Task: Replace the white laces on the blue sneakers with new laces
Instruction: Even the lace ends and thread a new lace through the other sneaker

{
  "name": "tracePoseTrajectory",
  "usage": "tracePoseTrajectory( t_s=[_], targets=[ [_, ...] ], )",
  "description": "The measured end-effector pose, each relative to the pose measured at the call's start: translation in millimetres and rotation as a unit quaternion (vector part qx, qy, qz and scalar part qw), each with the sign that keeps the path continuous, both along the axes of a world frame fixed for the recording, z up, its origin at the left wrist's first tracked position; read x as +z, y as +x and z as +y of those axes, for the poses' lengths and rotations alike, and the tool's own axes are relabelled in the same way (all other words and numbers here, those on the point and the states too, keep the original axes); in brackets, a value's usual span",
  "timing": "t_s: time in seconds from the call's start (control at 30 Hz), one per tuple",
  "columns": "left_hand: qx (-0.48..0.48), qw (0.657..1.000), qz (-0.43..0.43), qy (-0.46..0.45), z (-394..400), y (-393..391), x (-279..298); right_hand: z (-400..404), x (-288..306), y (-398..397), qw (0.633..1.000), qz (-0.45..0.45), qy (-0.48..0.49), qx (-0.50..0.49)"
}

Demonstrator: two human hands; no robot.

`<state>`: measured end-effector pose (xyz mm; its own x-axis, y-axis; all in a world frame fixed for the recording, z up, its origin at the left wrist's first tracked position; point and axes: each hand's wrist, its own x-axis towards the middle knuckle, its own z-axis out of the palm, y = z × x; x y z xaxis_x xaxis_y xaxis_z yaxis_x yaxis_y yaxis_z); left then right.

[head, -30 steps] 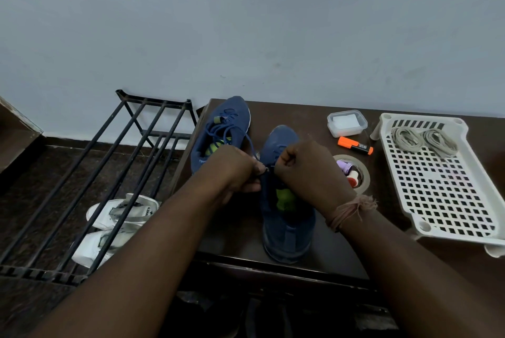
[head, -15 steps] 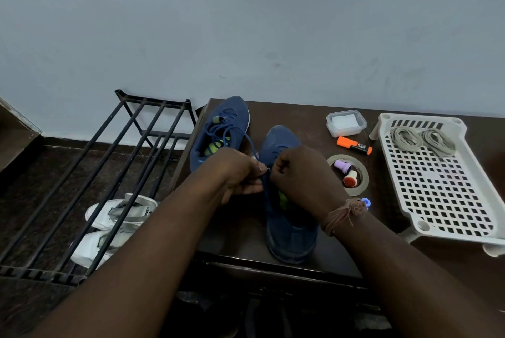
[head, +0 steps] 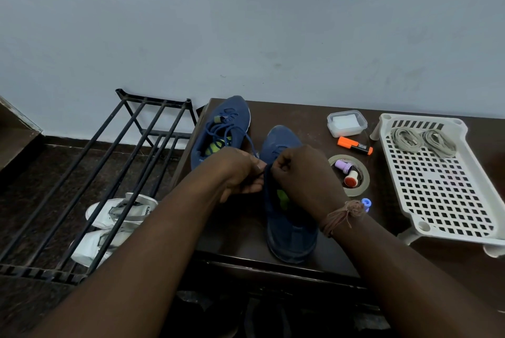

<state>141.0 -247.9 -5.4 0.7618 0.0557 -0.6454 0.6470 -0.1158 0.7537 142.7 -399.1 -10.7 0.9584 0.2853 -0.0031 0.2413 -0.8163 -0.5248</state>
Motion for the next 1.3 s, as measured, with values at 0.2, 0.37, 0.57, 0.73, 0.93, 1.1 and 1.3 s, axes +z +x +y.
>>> tracePoseTrajectory(
  t_s=[0.2, 0.37, 0.57, 0.73, 0.93, 1.1, 1.3],
  targets=[
    [-0.030, 0.998, -0.005, 0.049, -9, 0, 1, -7, -2, 7, 0.997, 0.027, 0.064, -0.021],
    [0.144, 0.983, -0.069, -0.088, -2, 10, 17, -19, 12, 13, 0.993, 0.064, 0.094, -0.009],
    [0.157, 0.981, -0.115, -0.010, 21, 19, 23, -46, 23, 20, 0.986, 0.168, -0.006, 0.017],
    [-0.189, 0.931, -0.033, 0.311, 27, 4, 26, -40, 22, 18, 0.981, 0.191, -0.005, -0.015],
    [-0.031, 0.993, -0.106, -0.034, 30, 12, 27, -39, 24, 16, 0.962, 0.268, 0.021, -0.045],
    [0.152, 0.937, -0.069, -0.308, 34, 18, 33, -38, 23, 18, 0.953, 0.292, 0.023, -0.074],
    [0.116, 0.987, -0.109, -0.029, 39, 18, 25, -38, 18, 21, 0.944, 0.308, 0.047, -0.109]
  ],
)
